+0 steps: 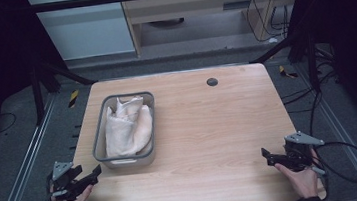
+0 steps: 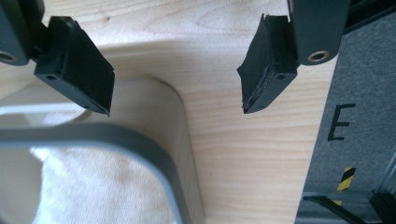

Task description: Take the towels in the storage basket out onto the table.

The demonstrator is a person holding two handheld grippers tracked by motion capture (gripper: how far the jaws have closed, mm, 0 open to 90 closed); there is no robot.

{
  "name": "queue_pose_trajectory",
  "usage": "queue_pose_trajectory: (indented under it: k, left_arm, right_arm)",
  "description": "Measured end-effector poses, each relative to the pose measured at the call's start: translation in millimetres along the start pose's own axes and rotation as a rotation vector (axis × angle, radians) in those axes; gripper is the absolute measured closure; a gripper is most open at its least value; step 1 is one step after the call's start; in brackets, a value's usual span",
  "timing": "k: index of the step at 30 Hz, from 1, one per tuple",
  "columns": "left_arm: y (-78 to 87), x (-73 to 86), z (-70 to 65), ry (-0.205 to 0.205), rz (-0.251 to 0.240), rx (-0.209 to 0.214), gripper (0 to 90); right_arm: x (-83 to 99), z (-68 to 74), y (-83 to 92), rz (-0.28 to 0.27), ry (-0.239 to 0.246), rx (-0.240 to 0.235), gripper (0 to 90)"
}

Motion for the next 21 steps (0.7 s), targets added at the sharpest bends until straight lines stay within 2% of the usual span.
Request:
queue_pose_trajectory:
  k: [3,4,5,6,7,13,21]
  left_arm:
    - [6.2,-5.4,-0.2,0.004,-0.022,0.006,25.9]
    - [6.2,-5.4,-0.2,0.004,-0.022,0.006,26.0]
    - [8.3,-7.2,-0.8,0.004,-0.028,0.013,26.0]
    - [10.3,-8.9,-1.5,0.005,-0.031,0.022,26.3]
    - [13.6,-11.8,-3.8,0.001,-0.038,0.035,26.4]
    - [18.6,-17.5,-9.5,-0.012,-0.045,0.058,26.8]
    - [22.8,-30.7,-11.5,-0.032,-0.057,0.066,26.9]
  right_arm:
    - [-3.2,3.9,1.6,-0.019,-0.002,-0.025,0.4]
    - [-3.9,5.4,2.0,-0.026,0.011,-0.038,0.5]
    - [-3.9,5.4,2.0,-0.026,0.011,-0.038,0.5]
    - [-3.9,7.1,2.1,-0.026,0.039,-0.016,4.5]
    - [-3.5,7.4,2.3,-0.032,0.044,-0.014,6.5]
    - [-1.2,4.0,6.2,-0.062,0.026,0.001,10.2]
    - [-0.4,5.9,5.1,-0.058,0.023,-0.005,12.6]
Point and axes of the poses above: each handheld gripper's, and its own axes: y roughly backward along the jaws, x roughly out of its underside, z roughly to its left, the point moved 2 cm from there along -y, roughly forward along the jaws, and after that the axes turned 5 degrees about -x, right-handed, at the moved point
